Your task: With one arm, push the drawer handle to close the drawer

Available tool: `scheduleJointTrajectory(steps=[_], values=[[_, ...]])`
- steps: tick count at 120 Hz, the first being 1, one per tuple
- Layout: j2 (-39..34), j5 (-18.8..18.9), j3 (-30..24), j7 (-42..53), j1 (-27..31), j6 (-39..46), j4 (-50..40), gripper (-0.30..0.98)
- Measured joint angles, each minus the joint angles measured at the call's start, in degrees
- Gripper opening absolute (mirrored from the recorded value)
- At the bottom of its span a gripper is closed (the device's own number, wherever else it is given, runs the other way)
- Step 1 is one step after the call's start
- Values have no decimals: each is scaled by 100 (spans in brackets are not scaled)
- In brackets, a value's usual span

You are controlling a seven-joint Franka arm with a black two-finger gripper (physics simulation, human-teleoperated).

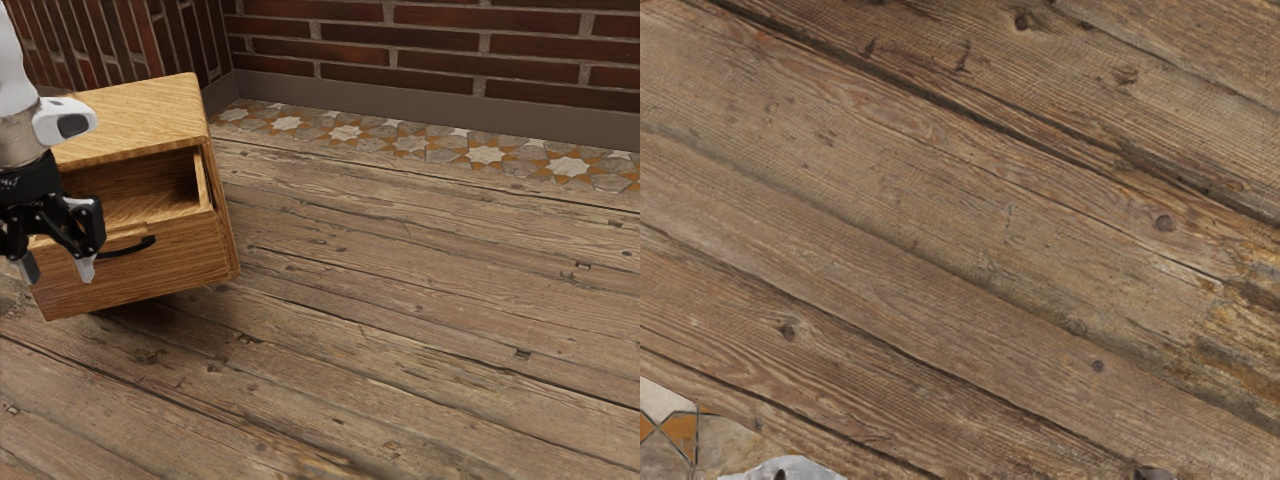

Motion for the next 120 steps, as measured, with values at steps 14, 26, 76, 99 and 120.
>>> scheduleJointTrajectory(steps=[14, 26, 76, 99, 120], values=[[-223, -507, -173, -459, 78, -103, -507, 22], [-304, -606, -357, -806, 115, 11, -634, 13], [9, -466, -727, -1782, 1110, 891, -599, -2], [570, -490, -1072, -2050, 1211, 1475, -547, -4], [791, -461, -1088, -2227, 1311, 1868, -523, -4]])
